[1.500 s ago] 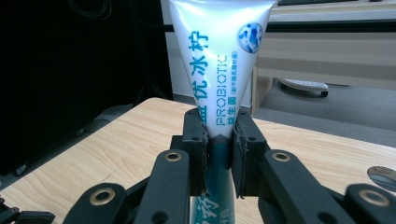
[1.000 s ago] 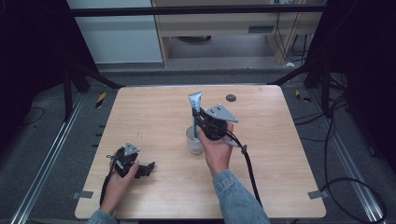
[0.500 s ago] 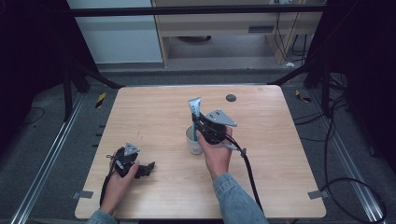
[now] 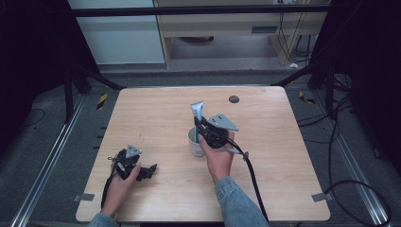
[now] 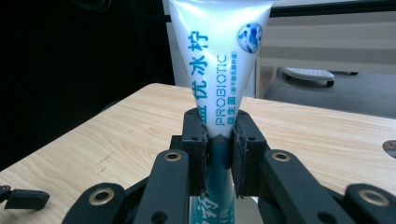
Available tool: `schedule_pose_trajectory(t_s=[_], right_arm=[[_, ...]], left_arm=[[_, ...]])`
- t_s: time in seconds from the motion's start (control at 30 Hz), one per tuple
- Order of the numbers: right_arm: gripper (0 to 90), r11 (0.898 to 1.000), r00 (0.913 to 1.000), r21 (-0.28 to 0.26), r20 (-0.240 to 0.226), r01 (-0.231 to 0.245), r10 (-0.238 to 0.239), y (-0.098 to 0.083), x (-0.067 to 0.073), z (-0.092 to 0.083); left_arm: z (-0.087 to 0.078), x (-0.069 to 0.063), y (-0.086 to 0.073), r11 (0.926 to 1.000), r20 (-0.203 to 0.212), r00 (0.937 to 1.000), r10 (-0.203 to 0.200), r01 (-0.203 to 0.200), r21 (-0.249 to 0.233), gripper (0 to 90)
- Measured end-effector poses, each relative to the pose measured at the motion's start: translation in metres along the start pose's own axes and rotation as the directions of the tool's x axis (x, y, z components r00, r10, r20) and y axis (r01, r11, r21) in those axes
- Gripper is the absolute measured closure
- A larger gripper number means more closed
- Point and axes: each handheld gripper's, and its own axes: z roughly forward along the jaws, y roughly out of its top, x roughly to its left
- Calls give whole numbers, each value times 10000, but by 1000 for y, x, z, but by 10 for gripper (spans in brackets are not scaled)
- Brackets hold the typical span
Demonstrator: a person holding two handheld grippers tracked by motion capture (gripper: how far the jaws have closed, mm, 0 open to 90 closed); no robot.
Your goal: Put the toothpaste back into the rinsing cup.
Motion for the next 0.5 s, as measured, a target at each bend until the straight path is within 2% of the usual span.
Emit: schedule_pose_trajectory(t_s=[0.5], right_arm=[[777,9998,9999,93,3,-163,163,-7,-4,0]], left_arm=[[0,0,0,10000,5,10000,2,-2,4,0]])
